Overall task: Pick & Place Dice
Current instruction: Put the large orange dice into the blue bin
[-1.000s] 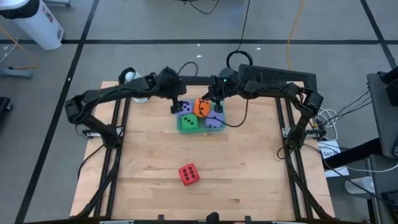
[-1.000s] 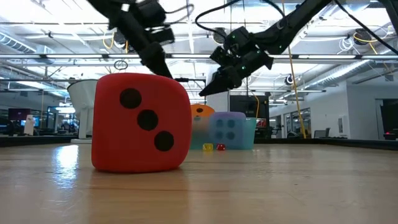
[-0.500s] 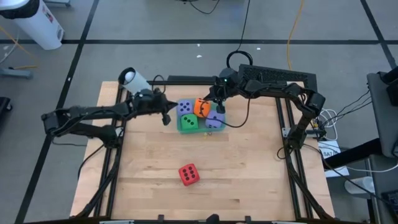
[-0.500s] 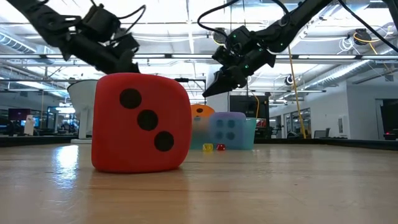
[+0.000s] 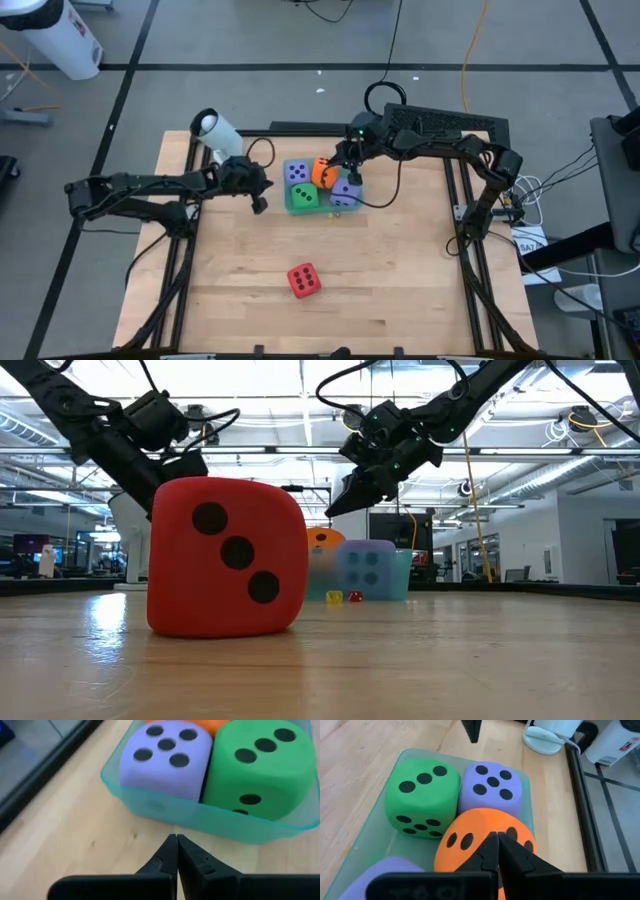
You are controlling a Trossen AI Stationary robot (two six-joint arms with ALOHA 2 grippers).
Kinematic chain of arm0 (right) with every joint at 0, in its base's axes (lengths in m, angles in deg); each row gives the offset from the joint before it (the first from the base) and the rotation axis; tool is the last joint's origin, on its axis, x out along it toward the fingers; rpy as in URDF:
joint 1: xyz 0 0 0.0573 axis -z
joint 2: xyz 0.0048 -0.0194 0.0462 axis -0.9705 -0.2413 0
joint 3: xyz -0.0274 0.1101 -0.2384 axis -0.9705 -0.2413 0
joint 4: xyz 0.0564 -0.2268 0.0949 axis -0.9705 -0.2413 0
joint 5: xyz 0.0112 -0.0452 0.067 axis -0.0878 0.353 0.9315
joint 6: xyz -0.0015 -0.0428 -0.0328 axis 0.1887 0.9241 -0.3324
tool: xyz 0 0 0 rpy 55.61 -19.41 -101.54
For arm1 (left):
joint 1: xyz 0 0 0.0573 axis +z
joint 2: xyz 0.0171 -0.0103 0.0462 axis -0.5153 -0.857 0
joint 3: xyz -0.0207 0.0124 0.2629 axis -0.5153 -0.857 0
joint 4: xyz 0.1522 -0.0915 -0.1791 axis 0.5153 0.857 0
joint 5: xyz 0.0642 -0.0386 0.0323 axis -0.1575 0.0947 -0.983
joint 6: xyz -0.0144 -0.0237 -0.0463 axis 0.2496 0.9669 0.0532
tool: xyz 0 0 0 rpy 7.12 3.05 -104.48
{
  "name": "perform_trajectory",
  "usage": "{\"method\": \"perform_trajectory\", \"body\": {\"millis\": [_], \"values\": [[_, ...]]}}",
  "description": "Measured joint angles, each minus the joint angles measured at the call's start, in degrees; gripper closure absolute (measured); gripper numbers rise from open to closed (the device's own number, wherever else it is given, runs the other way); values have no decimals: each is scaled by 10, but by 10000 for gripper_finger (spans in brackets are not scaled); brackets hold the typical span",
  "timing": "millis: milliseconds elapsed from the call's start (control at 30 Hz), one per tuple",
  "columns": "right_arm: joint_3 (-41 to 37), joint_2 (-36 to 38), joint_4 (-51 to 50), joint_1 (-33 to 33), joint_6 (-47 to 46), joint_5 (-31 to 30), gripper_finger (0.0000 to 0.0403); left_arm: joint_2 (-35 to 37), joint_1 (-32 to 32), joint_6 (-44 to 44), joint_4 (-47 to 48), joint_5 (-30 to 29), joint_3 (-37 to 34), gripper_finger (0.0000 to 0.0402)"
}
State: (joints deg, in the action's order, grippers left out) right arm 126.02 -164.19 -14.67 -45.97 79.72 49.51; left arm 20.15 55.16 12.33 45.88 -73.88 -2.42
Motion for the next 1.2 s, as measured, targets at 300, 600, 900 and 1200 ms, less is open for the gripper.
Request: {"method": "perform_trajectory", "body": {"millis": [300, 600, 900, 1200], "values": [[0, -8, -4, -28, 8, -145, 403, -18, 9, -76, 10, 6, 19, 398], [0, -8, 18, -28, 4, -146, 403, -50, 9, -67, 32, 13, 15, 395], [0, -23, 42, -30, 0, -88, 403, -83, 9, -93, -40, 56, 15, 394], [1, -60, 64, -48, -9, -59, 403, -83, 5, -96, -50, 57, 15, 394]]}}
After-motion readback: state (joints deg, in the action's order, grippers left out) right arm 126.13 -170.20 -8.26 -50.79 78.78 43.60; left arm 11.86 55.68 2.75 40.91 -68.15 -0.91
